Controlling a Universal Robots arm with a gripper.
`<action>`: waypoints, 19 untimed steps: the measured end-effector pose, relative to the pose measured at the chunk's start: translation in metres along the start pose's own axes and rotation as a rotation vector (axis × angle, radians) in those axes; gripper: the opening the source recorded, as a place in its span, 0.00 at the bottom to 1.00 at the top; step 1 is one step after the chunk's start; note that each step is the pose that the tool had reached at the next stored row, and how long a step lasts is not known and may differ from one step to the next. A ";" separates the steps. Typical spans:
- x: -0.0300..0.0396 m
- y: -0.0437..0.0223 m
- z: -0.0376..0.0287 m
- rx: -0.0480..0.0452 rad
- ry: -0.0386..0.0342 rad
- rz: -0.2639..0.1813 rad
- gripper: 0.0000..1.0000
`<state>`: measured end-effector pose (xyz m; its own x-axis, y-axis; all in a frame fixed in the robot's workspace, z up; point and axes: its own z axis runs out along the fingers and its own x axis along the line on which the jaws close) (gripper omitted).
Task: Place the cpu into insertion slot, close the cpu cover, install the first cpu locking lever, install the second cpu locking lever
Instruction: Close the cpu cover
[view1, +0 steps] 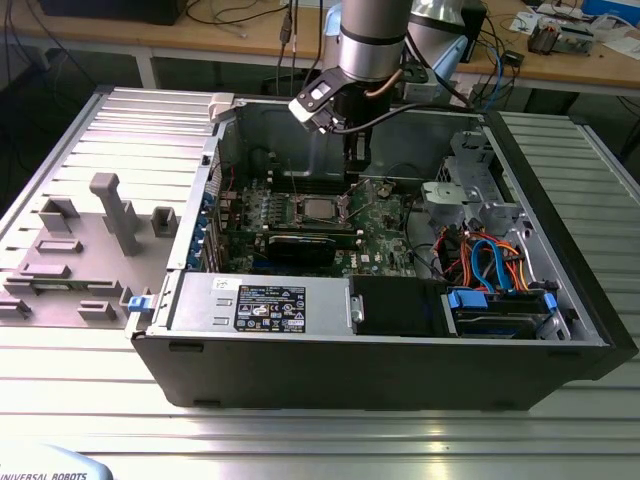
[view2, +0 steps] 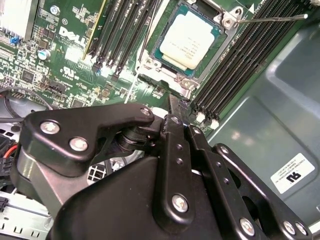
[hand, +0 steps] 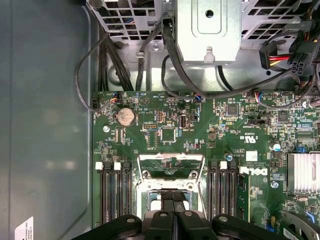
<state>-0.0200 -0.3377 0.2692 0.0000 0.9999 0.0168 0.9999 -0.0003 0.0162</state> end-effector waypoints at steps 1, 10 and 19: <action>0.0005 0.0004 0.0000 0.0000 0.0000 0.000 0.11; 0.0008 0.0014 0.0000 0.0001 0.0001 0.000 0.11; 0.0015 0.0098 0.0002 0.0001 -0.0001 0.000 0.11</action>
<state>-0.0103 -0.3362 0.2692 0.0000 0.9999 0.0167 0.9999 -0.0002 0.0161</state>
